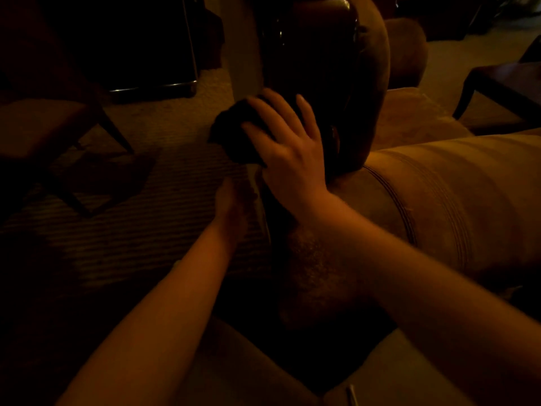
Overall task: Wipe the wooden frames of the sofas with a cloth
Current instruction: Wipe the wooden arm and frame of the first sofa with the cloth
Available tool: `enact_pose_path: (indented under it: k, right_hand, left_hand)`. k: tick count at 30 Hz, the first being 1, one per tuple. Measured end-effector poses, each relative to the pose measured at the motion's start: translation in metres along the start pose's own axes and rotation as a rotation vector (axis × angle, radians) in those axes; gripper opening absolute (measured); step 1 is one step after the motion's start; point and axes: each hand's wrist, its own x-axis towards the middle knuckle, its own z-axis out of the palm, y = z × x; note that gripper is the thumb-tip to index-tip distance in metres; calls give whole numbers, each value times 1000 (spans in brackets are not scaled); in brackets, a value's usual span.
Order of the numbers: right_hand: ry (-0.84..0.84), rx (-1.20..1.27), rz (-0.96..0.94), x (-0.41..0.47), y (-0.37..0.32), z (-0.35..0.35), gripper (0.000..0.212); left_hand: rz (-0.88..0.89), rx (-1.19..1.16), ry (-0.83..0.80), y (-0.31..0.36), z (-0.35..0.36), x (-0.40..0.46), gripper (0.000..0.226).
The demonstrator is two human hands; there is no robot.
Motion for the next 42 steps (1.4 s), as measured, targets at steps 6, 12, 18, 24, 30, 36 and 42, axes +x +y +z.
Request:
enact_pose_path:
  k: [6,12,18,24,30,36,42]
  right_hand:
    - [-981,-653,-649,-22,2,23,30]
    - [-1057,-603,-719,-40,7,37,22]
    - [-529,-490,-620,-13,35,21,21]
    - [-895,-666,-686,-46,25,26,31]
    - [-811,-591,-751,-61,26,22,26]
    - [-424,-269,-616,-95,73,1,29]
    - [-541,7,643,-105,116,-47,16]
  left_hand:
    - [-63,-122,315,11,-15,17,42]
    - [-48,-96,352,13,-21,9,43]
    - [-23,-43,313,14,11,6,46]
    - [55,-31,290,4,20,7,35]
    - [-14,11,293,-10,4,11,44]
    - [69,79,170,-11,23,6,34]
    - [89,-193,150,-30,61,11,32]
